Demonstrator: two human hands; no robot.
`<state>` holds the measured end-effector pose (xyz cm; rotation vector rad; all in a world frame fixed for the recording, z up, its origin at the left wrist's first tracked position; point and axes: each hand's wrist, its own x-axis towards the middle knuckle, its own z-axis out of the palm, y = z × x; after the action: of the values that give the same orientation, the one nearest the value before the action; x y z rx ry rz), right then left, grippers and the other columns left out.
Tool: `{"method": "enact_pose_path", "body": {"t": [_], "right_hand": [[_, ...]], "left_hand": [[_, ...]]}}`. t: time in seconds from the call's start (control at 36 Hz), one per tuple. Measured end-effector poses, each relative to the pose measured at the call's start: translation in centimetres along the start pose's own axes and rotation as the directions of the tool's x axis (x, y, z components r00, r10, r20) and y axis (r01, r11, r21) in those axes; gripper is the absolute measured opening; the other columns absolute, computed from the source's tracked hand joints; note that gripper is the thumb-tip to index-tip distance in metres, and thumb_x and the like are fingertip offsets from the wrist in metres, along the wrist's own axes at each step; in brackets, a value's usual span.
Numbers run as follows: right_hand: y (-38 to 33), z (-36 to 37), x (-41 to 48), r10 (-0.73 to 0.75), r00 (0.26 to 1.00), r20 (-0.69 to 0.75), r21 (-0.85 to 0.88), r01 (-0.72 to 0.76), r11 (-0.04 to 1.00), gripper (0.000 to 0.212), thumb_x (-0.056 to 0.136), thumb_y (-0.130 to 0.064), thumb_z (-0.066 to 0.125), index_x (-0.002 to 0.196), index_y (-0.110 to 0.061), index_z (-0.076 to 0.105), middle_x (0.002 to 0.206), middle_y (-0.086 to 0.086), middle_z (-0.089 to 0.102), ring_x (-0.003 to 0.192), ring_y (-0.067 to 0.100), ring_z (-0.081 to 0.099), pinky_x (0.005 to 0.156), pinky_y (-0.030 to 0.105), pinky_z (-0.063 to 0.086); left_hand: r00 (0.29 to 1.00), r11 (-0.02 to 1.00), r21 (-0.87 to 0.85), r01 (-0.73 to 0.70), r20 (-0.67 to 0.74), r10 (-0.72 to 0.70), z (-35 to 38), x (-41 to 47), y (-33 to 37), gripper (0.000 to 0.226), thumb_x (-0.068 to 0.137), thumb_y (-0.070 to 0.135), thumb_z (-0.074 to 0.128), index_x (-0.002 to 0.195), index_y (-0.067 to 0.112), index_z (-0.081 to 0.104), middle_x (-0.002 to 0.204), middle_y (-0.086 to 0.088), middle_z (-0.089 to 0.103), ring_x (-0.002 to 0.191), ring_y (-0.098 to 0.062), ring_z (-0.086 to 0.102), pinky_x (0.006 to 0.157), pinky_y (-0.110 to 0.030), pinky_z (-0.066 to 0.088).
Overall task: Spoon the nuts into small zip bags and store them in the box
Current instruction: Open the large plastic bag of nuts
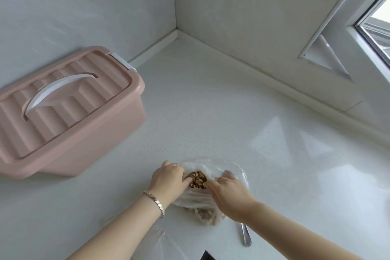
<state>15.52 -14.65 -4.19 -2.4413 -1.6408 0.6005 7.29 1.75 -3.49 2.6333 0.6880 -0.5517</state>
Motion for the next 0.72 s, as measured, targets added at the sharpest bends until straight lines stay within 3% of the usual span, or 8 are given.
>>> {"method": "enact_pose_path", "body": {"t": [0.11, 0.22, 0.31, 0.36, 0.47, 0.56, 0.64, 0.72], "right_hand": [[0.3, -1.0, -1.7, 0.132, 0.991, 0.009, 0.091, -0.132, 0.987, 0.033, 0.100, -0.029, 0.029, 0.126, -0.020, 0.048, 0.097, 0.002, 0.065, 0.080, 0.024, 0.059, 0.067, 0.027, 0.035], [0.5, -2.2, -2.8, 0.218, 0.964, 0.154, 0.025, -0.225, 0.974, 0.052, 0.094, -0.041, 0.044, 0.141, -0.025, 0.028, 0.104, -0.001, 0.064, 0.096, 0.019, 0.058, 0.076, 0.026, 0.040], [0.4, -2.7, -2.8, 0.134, 0.974, 0.184, -0.002, -0.136, 0.991, 0.065, 0.088, -0.045, 0.054, 0.143, -0.029, 0.023, 0.079, -0.010, 0.054, 0.082, 0.013, 0.051, 0.079, 0.024, 0.042], [1.0, -2.3, -2.5, 0.044, 0.982, 0.186, 0.047, -0.054, 0.997, 0.068, 0.084, -0.044, 0.061, 0.141, -0.030, 0.028, 0.099, -0.008, 0.060, 0.096, 0.012, 0.054, 0.086, 0.025, 0.046], [2.7, -0.4, -2.2, -0.243, 0.967, 0.075, -0.132, 0.251, 0.959, 0.087, 0.053, -0.056, 0.079, 0.128, -0.033, 0.043, 0.112, -0.007, 0.056, 0.092, 0.008, 0.059, 0.071, 0.021, 0.053], [2.5, 1.0, -1.8, -0.350, 0.931, 0.107, -0.234, 0.365, 0.901, 0.095, 0.049, -0.063, 0.075, 0.133, -0.041, 0.037, 0.133, -0.007, 0.038, 0.112, 0.013, 0.041, 0.089, 0.031, 0.047], [1.0, 1.6, -1.3, -0.425, 0.891, 0.157, -0.324, 0.453, 0.831, 0.089, 0.057, -0.049, 0.076, 0.136, -0.043, 0.033, 0.143, -0.009, 0.031, 0.124, 0.023, 0.032, 0.098, 0.045, 0.041], [-0.4, 1.9, -0.6, -0.489, 0.850, 0.197, -0.298, 0.527, 0.796, 0.063, 0.060, -0.025, 0.067, 0.121, -0.037, 0.055, 0.137, -0.015, 0.043, 0.128, 0.026, 0.029, 0.105, 0.049, 0.032]], "left_hand": [[0.996, 0.997, 0.014, 0.073, -0.042, -0.073, -0.2, -0.4, -0.3, 0.029, 0.087, 0.005, 0.049, 0.110, 0.017, 0.060, 0.112, -0.001, 0.061, 0.108, -0.018, 0.052, 0.079, -0.026, 0.045], [1.000, 0.995, 0.096, 0.001, 0.027, -0.004, -0.2, -1.2, -0.6, 0.042, 0.082, -0.004, 0.046, 0.116, 0.018, 0.055, 0.117, -0.001, 0.053, 0.111, -0.020, 0.047, 0.082, -0.027, 0.042], [0.990, 0.989, 0.138, -0.045, 0.138, 0.026, -0.1, -2.0, -1.0, 0.027, 0.080, -0.001, 0.049, 0.099, 0.016, 0.047, 0.117, -0.001, 0.041, 0.109, -0.020, 0.041, 0.081, -0.027, 0.037], [0.977, 0.993, 0.112, -0.034, 0.214, 0.009, -0.2, -2.4, -1.7, 0.024, 0.079, 0.002, 0.050, 0.094, 0.018, 0.041, 0.122, 0.000, 0.037, 0.111, -0.019, 0.040, 0.080, -0.027, 0.037], [0.959, 1.000, 0.028, -0.001, 0.282, -0.007, 0.1, -3.1, -3.9, 0.072, 0.079, 0.014, 0.060, 0.141, 0.024, 0.024, 0.143, 0.002, 0.024, 0.127, -0.018, 0.036, 0.093, -0.028, 0.042], [0.951, 1.000, -0.020, 0.009, 0.310, -0.003, 0.3, -3.7, -4.1, 0.086, 0.078, 0.012, 0.062, 0.146, 0.024, 0.012, 0.150, 0.004, 0.015, 0.131, -0.015, 0.034, 0.093, -0.024, 0.043], [0.960, 0.998, -0.058, 0.034, 0.279, -0.016, 0.7, -3.8, -3.5, 0.087, 0.076, 0.002, 0.058, 0.146, 0.022, 0.010, 0.150, 0.007, 0.013, 0.122, -0.015, 0.045, 0.084, -0.023, 0.044], [0.966, 0.997, -0.072, 0.025, 0.259, -0.005, 1.0, -3.5, -3.3, 0.088, 0.076, 0.001, 0.056, 0.147, 0.021, 0.008, 0.151, 0.007, 0.013, 0.127, -0.016, 0.039, 0.091, -0.026, 0.043]]}}
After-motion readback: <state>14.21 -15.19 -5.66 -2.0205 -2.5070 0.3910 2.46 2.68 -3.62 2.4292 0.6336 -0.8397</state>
